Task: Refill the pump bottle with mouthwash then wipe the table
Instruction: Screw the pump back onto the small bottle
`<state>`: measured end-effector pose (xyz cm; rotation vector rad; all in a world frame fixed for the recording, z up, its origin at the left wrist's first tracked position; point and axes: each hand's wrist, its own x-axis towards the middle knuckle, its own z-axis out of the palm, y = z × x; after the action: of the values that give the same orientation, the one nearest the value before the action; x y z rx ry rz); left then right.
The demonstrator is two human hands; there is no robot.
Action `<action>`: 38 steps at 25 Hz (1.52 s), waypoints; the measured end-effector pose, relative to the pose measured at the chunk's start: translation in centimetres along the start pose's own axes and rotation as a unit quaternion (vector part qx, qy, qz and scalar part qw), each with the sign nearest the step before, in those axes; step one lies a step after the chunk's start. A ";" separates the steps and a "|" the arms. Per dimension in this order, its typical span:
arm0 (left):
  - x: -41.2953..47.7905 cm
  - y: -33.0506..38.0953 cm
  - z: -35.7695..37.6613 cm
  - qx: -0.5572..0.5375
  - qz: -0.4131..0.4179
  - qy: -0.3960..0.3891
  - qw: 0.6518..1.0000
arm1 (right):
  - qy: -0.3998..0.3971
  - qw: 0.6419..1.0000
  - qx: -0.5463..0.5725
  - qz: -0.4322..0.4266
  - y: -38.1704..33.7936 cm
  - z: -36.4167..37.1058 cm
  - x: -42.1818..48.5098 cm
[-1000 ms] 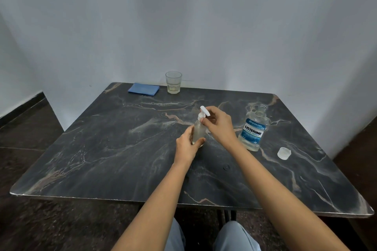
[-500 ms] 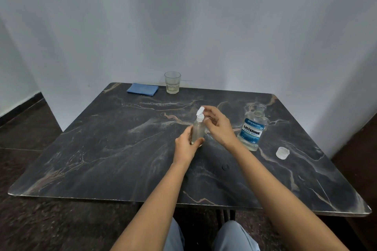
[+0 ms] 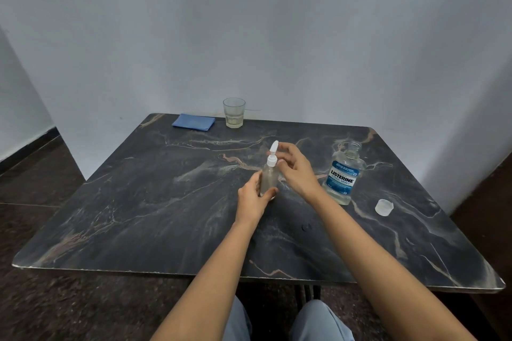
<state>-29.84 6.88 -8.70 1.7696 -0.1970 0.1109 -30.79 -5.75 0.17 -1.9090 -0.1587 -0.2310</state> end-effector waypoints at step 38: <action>-0.6 1.8 0.0 0.080 -0.026 0.029 0.996 | 0.170 0.981 -0.098 0.004 -0.3 2.5 0.0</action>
<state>-30.80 6.52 -7.07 1.9274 -0.1027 0.1438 -30.66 -3.26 -0.39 -2.0323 0.1060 -0.5792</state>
